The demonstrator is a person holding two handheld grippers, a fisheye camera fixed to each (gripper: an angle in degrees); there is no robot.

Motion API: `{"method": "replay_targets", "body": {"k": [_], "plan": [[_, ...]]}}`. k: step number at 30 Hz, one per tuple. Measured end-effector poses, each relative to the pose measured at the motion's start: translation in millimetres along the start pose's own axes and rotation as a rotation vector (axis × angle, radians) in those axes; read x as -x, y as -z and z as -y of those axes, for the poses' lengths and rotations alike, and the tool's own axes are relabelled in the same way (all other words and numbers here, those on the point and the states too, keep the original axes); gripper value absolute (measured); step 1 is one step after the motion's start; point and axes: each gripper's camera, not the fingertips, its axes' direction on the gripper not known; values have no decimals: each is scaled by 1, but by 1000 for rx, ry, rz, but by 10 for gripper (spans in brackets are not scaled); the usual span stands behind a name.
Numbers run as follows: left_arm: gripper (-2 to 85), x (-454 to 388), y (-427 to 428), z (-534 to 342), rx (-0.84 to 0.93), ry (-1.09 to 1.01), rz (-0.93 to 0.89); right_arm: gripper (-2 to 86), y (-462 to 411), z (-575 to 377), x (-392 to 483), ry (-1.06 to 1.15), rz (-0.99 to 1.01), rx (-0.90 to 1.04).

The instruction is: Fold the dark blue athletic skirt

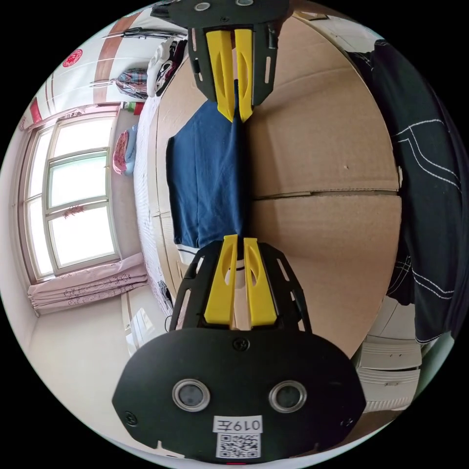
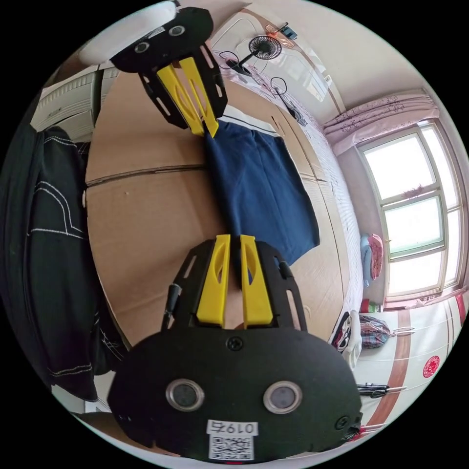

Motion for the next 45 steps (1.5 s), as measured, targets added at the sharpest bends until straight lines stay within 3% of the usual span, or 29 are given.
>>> {"method": "replay_targets", "body": {"k": [7,18,33,45], "plan": [[11,-8,-6,4,-11,38,20,52,13,-23,12,-41,-31,32],[12,-4,-17,3,-5,2,-6,40,3,-19,36,144,-169,132],[13,16,-26,-26,-16,32,-63,14,15,-58,-25,92,11,103],[11,32,-25,-86,-75,98,-89,14,21,-118,-61,103,-66,91]]}}
